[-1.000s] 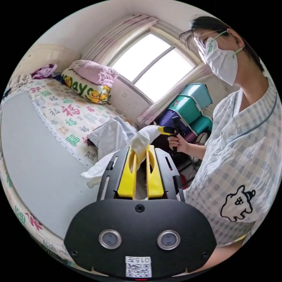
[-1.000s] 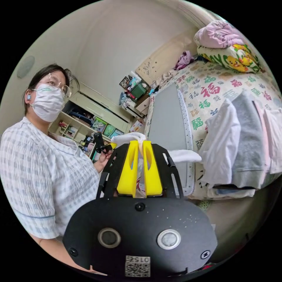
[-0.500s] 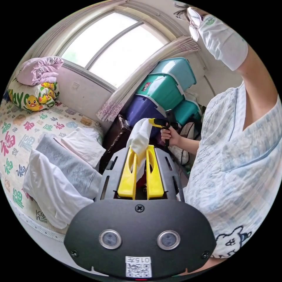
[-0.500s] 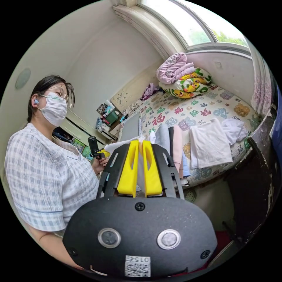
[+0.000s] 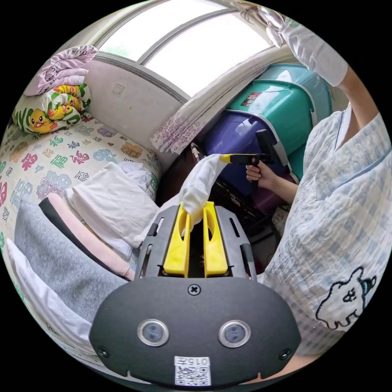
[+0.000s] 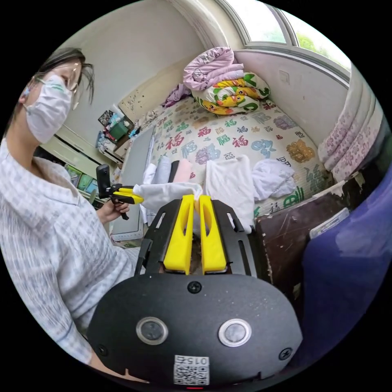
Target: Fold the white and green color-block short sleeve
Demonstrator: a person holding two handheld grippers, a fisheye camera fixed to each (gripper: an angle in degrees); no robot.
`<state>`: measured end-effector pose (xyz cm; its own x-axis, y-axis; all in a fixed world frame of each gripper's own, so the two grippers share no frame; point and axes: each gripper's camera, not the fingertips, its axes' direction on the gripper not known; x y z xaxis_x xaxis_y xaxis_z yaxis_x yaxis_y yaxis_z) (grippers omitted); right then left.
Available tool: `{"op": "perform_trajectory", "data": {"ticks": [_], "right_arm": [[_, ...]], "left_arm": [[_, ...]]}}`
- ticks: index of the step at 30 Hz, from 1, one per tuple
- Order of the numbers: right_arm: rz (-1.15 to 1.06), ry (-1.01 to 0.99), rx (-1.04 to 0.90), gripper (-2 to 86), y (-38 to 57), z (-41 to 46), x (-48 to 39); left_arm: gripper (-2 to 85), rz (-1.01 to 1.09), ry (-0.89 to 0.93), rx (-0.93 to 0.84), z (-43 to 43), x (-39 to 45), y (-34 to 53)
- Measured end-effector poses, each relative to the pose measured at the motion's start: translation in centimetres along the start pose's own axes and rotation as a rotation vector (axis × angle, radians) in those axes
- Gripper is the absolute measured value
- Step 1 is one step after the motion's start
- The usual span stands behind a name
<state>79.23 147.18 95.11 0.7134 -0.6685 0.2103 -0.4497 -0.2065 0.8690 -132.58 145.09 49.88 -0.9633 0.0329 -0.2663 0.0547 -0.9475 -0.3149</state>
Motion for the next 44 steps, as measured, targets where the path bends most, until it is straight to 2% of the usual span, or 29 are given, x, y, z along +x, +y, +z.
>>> {"op": "perform_trajectory", "data": {"ticks": [4, 7, 10, 12, 18, 20, 23, 25, 26, 29, 31, 33, 34, 36, 37, 41, 44], "right_arm": [[-0.006, 0.097, -0.082, 1.8, -6.2, 1.5, 1.2], [0.054, 0.105, -0.184, 2.5, -12.8, 5.6, 4.4], [0.132, 0.141, -0.227, 2.8, -19.4, 12.4, 9.1], [0.173, 0.148, -0.267, 2.9, -23.9, 18.6, 12.3], [0.198, 0.289, -0.413, 3.7, -30.0, 29.5, 14.9], [0.183, 0.346, -0.433, 4.0, -30.7, 31.0, 14.6], [0.197, 0.379, -0.429, 2.5, -31.5, 32.2, 14.5], [0.239, 0.455, -0.371, 0.2, -31.6, 31.8, 14.4], [0.257, 0.479, -0.322, -0.4, -31.7, 31.2, 14.0], [0.217, 0.391, -0.148, -0.7, -31.0, 29.5, 10.7], [0.158, 0.319, 0.001, -0.6, -29.5, 28.0, 6.8], [-0.044, 0.204, 0.160, -0.5, -26.3, 27.0, -0.2], [-0.104, 0.182, 0.179, -0.4, -25.4, 27.2, -2.0], [-0.299, 0.044, 0.126, -0.3, -21.9, 29.8, -8.2], [-0.323, -0.001, 0.088, -0.2, -21.1, 30.8, -9.5], [-0.396, -0.278, -0.120, 0.9, -16.6, 38.6, -17.2], [-0.478, -0.372, -0.218, 3.3, -14.7, 43.3, -22.5]], "left_arm": [[5.5, -0.049, -0.051, -0.020, 2.0, -1.8, -4.4], [5.6, -0.128, -0.158, -0.050, 4.2, -5.8, -8.2], [5.6, -0.225, -0.272, -0.030, 6.5, -10.3, -11.3], [5.3, -0.324, -0.385, -0.085, 9.2, -13.7, -13.2], [2.7, -0.586, -0.504, -0.150, 12.9, -20.3, -13.7], [2.7, -0.644, -0.480, -0.118, 12.9, -20.7, -13.3], [1.9, -0.660, -0.566, -0.110, 12.6, -19.6, -13.4], [1.2, -0.680, -0.609, -0.068, 11.6, -18.1, -13.0], [0.8, -0.680, -0.568, 0.009, 10.6, -16.6, -12.5], [0.0, -0.584, -0.483, 0.198, 8.1, -10.7, -10.7], [-0.4, -0.473, -0.520, 0.315, 5.9, -5.9, -8.9], [-0.4, -0.310, -0.633, 0.453, 2.8, 0.4, -5.3], [-0.4, -0.272, -0.661, 0.475, 2.2, 1.6, -4.2], [-0.1, -0.219, -0.761, 0.540, 0.4, 3.9, 0.9], [0.1, -0.228, -0.780, 0.546, 0.1, 3.9, 2.2], [2.9, -0.352, -0.670, 0.264, -2.1, 0.3, 8.8], [5.4, -0.509, -0.775, 0.303, -4.7, -1.5, 15.1]]}}
